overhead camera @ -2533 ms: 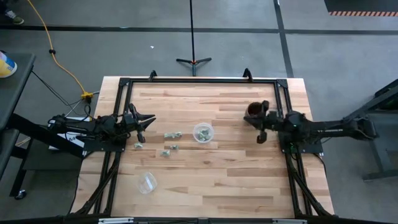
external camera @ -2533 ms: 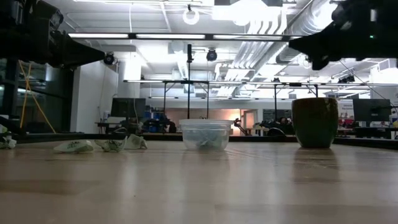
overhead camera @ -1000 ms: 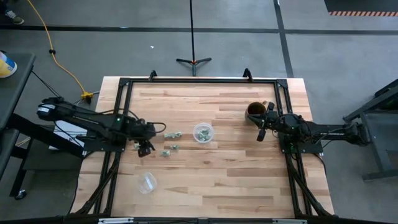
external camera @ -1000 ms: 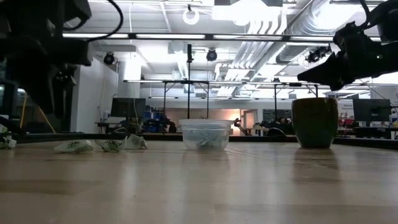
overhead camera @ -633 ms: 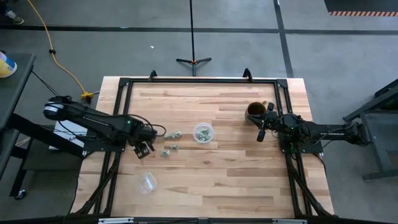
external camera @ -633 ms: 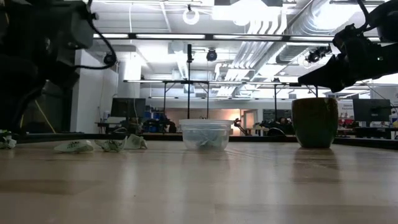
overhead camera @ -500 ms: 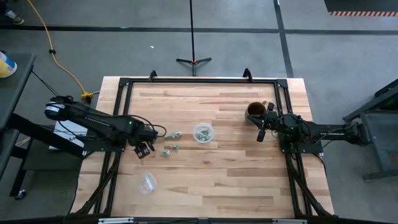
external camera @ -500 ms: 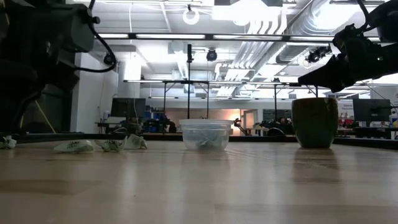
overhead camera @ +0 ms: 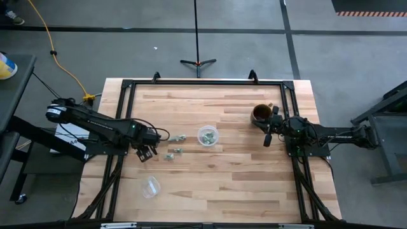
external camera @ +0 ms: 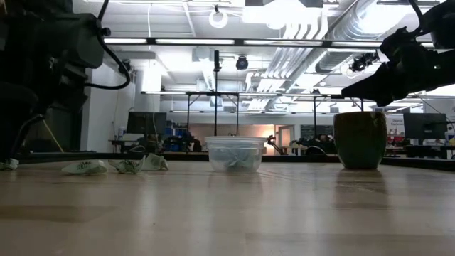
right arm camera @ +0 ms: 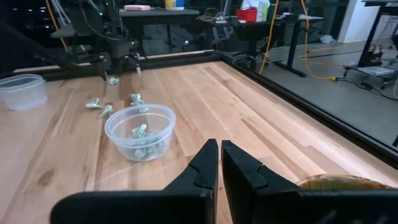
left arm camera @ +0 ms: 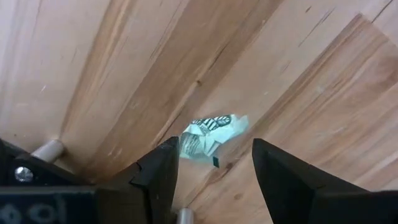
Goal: Pick and place items into bin
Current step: Put the green stevia packet into the bottom transparent bin
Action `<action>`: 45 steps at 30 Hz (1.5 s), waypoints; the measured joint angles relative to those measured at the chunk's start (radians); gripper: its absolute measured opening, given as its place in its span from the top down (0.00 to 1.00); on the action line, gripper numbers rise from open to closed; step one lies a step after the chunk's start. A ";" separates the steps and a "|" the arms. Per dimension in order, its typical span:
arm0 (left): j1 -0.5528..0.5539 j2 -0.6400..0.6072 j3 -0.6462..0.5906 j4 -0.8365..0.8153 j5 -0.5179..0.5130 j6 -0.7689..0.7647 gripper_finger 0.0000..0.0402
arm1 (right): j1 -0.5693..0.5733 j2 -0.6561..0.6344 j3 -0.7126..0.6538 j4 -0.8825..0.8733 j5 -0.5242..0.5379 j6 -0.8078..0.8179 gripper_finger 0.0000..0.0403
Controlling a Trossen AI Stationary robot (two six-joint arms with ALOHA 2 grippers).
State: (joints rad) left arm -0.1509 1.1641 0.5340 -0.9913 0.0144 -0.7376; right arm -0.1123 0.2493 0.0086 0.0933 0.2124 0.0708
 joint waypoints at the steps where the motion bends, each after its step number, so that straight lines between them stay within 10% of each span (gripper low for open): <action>1: 0.000 0.000 -0.001 0.002 -0.006 0.000 0.41 | 0.000 0.000 0.000 0.000 -0.005 0.000 0.97; 26: 0.000 0.143 0.004 0.060 0.027 0.079 0.42 | 0.000 -0.001 0.000 0.000 -0.029 -0.002 0.97; 45: -0.001 0.142 0.192 -0.066 0.048 0.138 0.94 | 0.000 -0.001 0.000 0.000 -0.065 0.000 0.97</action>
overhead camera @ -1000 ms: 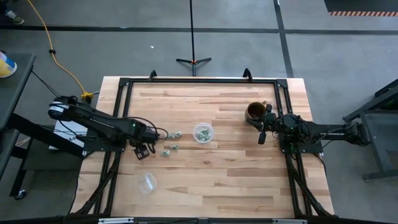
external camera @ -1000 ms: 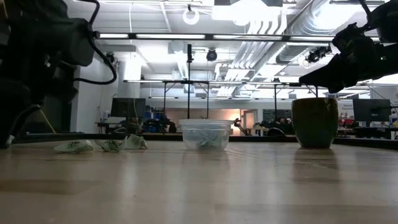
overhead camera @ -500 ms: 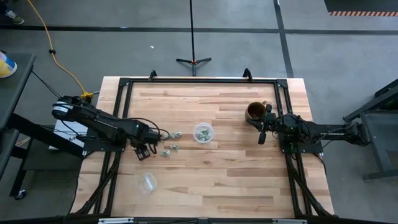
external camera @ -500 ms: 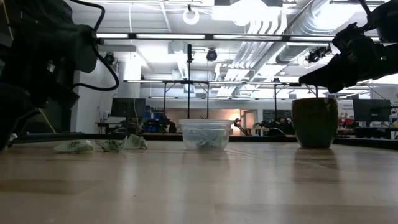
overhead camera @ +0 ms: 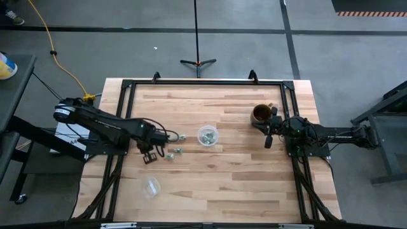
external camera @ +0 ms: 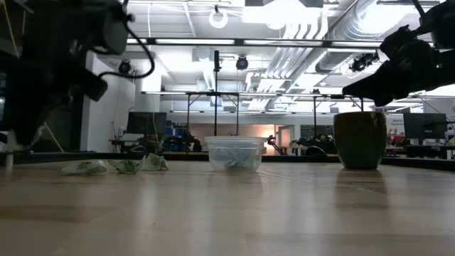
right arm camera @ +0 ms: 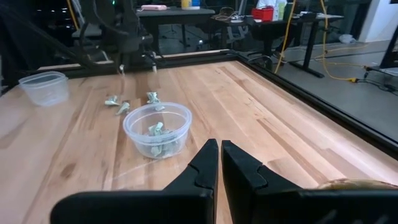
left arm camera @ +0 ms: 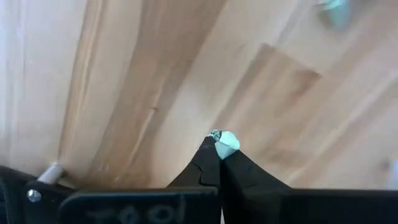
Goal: Pick and place items into bin
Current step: Put the green stevia packet into the bottom transparent bin
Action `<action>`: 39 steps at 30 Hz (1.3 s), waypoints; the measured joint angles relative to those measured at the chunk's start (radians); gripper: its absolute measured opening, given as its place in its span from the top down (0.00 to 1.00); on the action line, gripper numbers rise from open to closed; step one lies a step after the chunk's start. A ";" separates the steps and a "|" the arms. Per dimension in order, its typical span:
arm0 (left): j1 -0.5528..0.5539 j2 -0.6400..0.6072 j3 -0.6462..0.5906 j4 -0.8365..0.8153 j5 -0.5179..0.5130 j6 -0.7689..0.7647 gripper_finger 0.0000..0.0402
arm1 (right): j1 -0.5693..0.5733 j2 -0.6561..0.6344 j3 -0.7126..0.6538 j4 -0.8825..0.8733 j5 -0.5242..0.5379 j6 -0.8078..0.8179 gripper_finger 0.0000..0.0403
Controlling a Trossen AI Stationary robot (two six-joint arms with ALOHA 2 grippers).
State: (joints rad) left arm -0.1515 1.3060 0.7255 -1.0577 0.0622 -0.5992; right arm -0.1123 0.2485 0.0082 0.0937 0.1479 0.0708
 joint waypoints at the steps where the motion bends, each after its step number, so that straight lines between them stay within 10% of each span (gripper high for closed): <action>1: -0.005 0.000 0.019 -0.009 0.009 0.000 0.94 | 0.000 0.000 0.000 0.000 -0.004 0.000 0.97; 13: -0.266 -0.001 0.322 -0.020 -0.028 -0.157 0.94 | 0.000 0.000 0.000 0.000 -0.052 -0.005 0.97; 32: -0.520 0.207 0.324 0.131 0.068 -0.501 0.93 | 0.000 0.000 0.000 0.000 -0.051 -0.052 0.97; 39: -0.516 0.224 0.325 0.074 0.054 -0.566 0.71 | 0.000 0.000 0.000 0.000 -0.051 -0.053 0.97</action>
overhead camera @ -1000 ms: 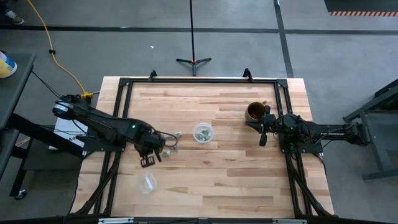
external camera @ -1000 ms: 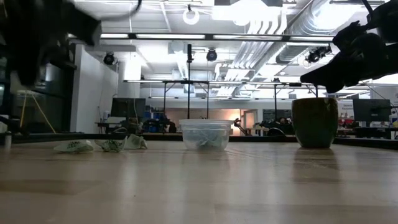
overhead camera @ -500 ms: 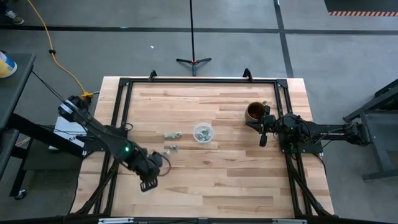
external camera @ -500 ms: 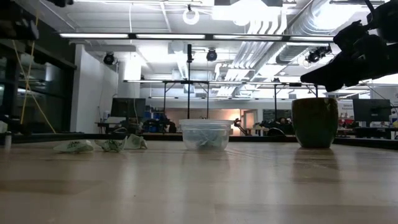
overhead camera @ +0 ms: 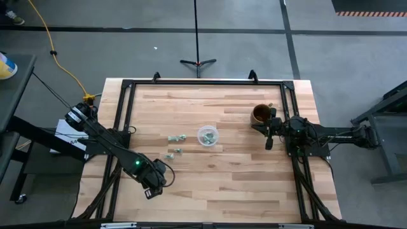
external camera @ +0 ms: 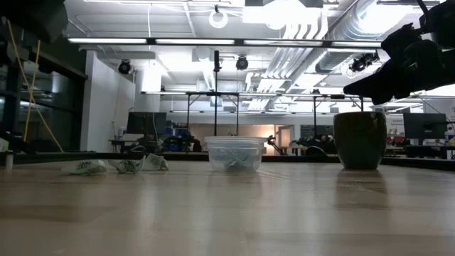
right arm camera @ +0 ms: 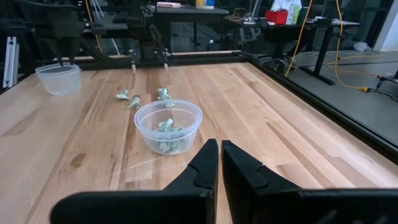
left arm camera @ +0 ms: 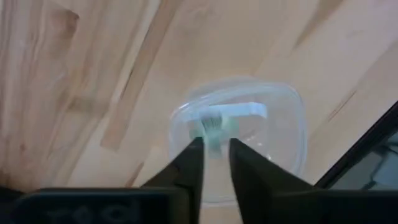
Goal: Pick and place items into bin
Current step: Put the green stevia packet into the bottom transparent bin
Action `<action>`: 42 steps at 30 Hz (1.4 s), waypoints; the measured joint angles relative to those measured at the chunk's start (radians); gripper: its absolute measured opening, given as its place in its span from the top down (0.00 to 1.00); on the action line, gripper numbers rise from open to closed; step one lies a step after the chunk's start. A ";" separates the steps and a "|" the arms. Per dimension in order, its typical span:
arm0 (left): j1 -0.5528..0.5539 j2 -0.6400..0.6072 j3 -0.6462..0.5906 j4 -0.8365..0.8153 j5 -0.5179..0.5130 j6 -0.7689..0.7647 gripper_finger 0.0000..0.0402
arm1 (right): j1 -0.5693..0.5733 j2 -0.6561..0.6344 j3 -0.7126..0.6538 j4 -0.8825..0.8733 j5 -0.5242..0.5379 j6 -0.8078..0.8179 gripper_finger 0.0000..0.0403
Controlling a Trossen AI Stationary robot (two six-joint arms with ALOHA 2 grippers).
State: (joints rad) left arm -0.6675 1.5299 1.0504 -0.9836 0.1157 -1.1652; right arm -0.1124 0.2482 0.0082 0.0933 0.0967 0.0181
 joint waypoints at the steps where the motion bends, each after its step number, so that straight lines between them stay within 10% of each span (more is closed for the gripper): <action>1: 0.000 0.000 0.000 0.000 -0.012 0.001 0.67 | 0.000 0.000 0.000 0.000 0.000 0.000 0.97; 16: 0.222 -0.001 0.009 -0.060 -0.377 0.372 0.38 | 0.000 0.000 0.000 0.000 0.000 0.000 0.97; 26: 0.471 0.000 -0.131 0.202 -0.203 0.732 0.38 | 0.000 0.000 0.000 0.000 0.001 0.000 0.97; 42: 0.478 0.000 -0.282 0.389 -0.121 0.811 0.38 | 0.000 0.000 0.000 -0.001 0.001 -0.026 0.97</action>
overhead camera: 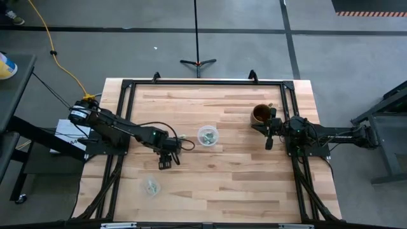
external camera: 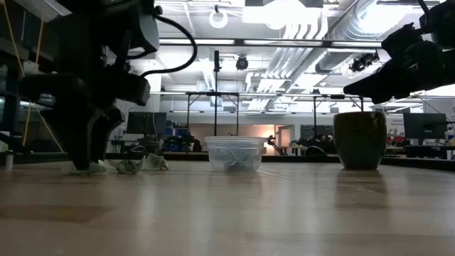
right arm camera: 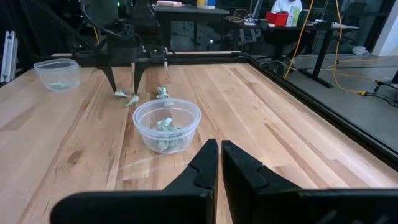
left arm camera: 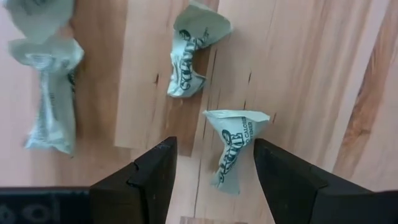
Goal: Pick and place items into bin
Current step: Put the green stevia packet into the bottom transparent bin
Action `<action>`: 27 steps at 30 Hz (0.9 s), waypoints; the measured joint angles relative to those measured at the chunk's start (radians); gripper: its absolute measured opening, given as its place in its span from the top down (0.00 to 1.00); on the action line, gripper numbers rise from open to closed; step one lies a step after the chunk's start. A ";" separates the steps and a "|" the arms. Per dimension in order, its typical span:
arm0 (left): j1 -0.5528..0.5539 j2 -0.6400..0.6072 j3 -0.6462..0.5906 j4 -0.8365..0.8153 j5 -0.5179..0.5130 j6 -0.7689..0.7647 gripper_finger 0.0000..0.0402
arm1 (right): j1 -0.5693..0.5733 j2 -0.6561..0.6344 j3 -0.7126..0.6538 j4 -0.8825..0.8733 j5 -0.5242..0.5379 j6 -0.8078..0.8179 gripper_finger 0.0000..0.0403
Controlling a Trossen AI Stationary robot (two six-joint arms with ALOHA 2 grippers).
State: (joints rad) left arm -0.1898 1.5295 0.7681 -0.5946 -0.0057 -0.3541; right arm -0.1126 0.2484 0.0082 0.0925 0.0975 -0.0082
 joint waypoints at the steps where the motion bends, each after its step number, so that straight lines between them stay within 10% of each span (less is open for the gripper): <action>1: 0.000 0.000 -0.011 0.011 0.008 -0.010 0.38 | 0.000 0.000 0.000 0.000 0.000 0.000 0.97; 8: 0.000 -0.002 -0.022 0.023 0.018 -0.015 0.43 | 0.000 0.000 0.000 0.000 0.000 0.000 0.97; 18: 0.001 0.000 -0.016 0.006 0.024 -0.015 0.79 | 0.000 0.000 0.000 0.000 0.000 0.000 0.97; 27: -0.001 0.002 0.197 -0.291 0.134 -0.048 0.94 | 0.000 0.000 0.000 0.003 0.000 0.000 0.97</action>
State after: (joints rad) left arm -0.1905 1.5311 0.9647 -0.8859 0.1286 -0.4024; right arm -0.1127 0.2483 0.0082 0.0955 0.0975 -0.0078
